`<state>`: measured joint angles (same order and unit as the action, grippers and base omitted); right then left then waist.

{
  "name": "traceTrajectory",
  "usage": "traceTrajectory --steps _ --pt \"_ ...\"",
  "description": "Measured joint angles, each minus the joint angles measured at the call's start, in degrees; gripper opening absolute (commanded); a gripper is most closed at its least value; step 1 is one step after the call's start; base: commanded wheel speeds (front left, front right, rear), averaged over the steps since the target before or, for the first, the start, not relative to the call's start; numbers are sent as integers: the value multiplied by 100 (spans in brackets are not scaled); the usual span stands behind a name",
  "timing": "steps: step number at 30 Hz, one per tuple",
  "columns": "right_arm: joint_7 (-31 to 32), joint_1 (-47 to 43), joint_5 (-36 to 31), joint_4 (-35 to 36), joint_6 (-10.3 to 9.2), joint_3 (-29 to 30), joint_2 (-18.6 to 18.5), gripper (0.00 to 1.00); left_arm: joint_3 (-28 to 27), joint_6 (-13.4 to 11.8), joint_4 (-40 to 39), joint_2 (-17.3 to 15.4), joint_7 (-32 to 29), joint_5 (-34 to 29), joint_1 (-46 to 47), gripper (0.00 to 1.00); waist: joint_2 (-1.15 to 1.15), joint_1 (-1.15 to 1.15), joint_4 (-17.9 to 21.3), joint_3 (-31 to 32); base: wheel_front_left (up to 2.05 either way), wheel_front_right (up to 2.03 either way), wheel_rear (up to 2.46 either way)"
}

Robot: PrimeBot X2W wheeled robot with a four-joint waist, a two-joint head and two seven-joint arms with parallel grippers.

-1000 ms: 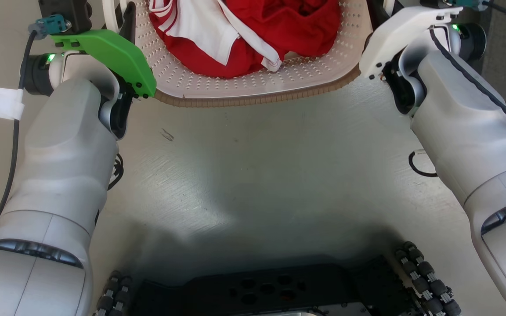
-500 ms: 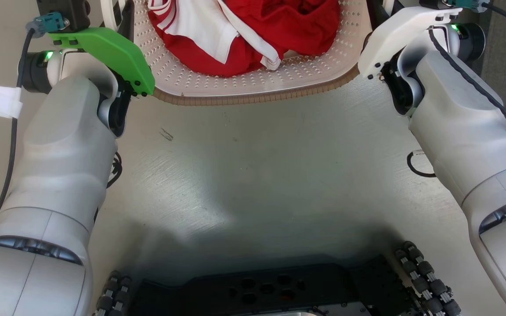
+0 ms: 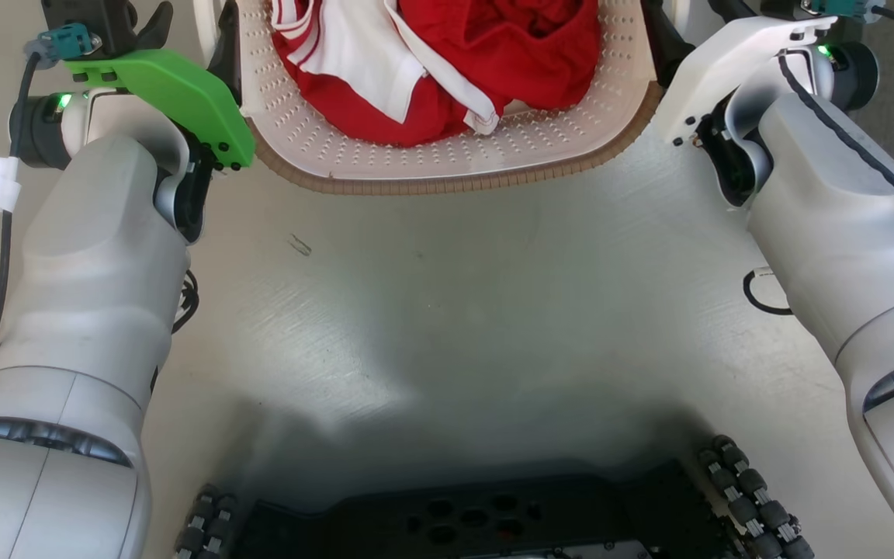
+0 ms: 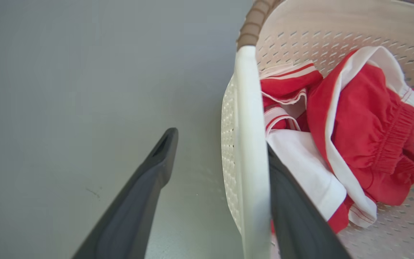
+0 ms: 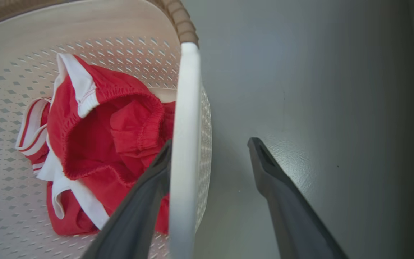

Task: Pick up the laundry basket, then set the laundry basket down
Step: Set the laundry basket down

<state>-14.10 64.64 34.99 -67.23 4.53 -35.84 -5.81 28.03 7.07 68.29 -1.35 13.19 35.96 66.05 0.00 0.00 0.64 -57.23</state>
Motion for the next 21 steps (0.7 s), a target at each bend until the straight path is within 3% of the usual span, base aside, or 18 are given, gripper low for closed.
traceTrajectory --steps 15,21 --pt "-18 -374 37 -36 100 58 20 100 14 4 -19 -23 107 1 -138 100 0 0 -4 630 0 0 0" --pt "-24 -564 85 78 100 207 5 100 -15 5 -63 -190 123 0 -425 100 0 0 4 1058 0 0 0"
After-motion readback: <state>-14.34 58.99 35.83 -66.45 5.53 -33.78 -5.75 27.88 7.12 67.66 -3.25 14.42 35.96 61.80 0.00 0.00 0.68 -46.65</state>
